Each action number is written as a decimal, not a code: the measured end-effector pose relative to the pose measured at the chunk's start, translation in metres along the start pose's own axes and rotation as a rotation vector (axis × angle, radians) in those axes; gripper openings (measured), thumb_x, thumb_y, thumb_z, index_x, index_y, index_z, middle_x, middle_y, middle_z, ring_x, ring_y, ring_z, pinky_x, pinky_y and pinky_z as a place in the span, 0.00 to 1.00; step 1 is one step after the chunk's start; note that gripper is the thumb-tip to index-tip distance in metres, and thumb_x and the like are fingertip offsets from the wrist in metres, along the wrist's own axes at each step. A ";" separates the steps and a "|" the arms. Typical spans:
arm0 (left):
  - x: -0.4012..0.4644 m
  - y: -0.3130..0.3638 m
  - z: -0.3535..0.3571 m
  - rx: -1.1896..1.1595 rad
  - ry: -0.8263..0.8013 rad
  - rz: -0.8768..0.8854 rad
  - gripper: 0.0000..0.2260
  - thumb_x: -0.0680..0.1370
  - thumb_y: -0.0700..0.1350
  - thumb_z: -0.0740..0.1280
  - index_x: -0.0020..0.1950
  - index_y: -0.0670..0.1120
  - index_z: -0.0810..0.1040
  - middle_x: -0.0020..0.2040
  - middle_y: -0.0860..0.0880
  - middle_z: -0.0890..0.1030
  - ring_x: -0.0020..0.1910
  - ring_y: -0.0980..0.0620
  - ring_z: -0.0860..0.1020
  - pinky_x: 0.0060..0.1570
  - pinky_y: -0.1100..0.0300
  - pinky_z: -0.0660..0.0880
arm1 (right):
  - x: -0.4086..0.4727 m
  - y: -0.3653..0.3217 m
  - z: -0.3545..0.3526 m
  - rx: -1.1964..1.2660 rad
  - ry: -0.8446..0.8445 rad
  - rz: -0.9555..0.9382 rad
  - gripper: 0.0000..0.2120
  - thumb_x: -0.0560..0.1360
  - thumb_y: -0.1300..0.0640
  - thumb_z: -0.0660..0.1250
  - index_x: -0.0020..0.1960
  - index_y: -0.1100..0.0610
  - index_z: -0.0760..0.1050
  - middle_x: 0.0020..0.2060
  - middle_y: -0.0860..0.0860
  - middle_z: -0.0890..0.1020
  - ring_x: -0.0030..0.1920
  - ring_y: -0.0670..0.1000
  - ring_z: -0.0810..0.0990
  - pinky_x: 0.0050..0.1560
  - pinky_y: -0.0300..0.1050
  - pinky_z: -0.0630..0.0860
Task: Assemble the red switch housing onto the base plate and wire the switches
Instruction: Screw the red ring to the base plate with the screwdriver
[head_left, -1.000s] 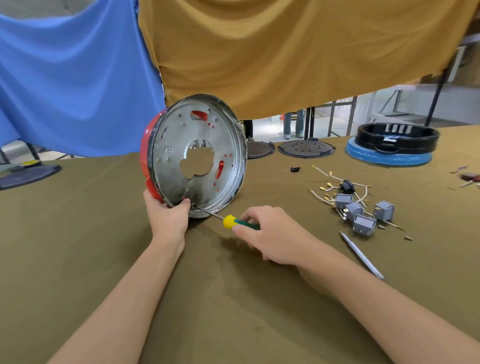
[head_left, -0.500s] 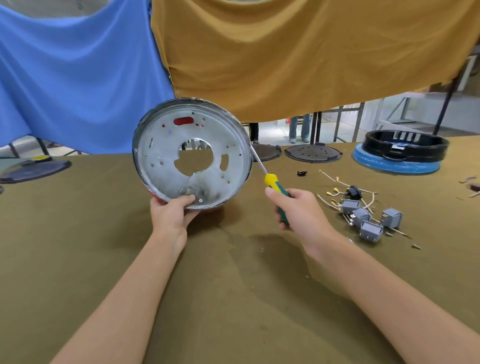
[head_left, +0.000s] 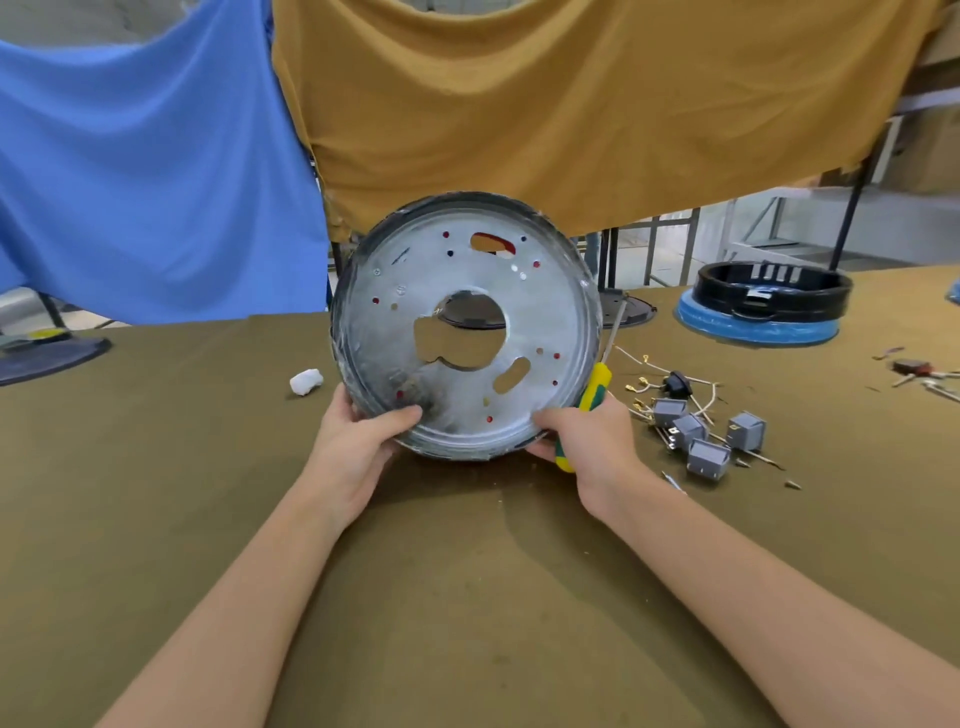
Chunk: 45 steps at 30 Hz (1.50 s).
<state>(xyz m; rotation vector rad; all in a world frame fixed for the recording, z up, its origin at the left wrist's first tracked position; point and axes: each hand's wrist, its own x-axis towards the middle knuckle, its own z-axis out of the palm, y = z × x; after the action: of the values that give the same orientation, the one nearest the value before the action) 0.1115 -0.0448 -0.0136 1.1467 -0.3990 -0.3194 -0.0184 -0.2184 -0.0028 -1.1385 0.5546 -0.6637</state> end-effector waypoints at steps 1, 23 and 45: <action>-0.001 -0.002 0.001 0.046 -0.022 0.012 0.28 0.73 0.26 0.68 0.69 0.46 0.71 0.61 0.45 0.82 0.59 0.45 0.82 0.58 0.48 0.79 | 0.000 0.001 0.001 0.005 -0.001 -0.001 0.15 0.72 0.74 0.69 0.48 0.55 0.75 0.45 0.53 0.84 0.45 0.55 0.85 0.33 0.45 0.82; -0.005 -0.002 0.005 0.171 0.057 0.054 0.20 0.80 0.33 0.63 0.67 0.52 0.73 0.59 0.51 0.83 0.54 0.51 0.84 0.46 0.52 0.82 | 0.002 0.001 -0.005 -0.060 0.031 -0.022 0.16 0.72 0.71 0.68 0.57 0.59 0.75 0.50 0.55 0.83 0.47 0.55 0.84 0.34 0.45 0.83; -0.007 -0.001 0.010 0.039 0.060 0.057 0.27 0.78 0.31 0.64 0.70 0.56 0.70 0.60 0.52 0.83 0.52 0.50 0.84 0.40 0.51 0.82 | -0.002 0.000 -0.001 0.018 -0.024 -0.035 0.14 0.74 0.69 0.70 0.53 0.53 0.75 0.48 0.52 0.84 0.44 0.52 0.86 0.35 0.45 0.83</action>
<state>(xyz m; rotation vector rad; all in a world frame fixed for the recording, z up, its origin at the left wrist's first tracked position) 0.1006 -0.0503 -0.0114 1.1778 -0.3854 -0.2276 -0.0200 -0.2177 -0.0031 -1.1400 0.5081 -0.6831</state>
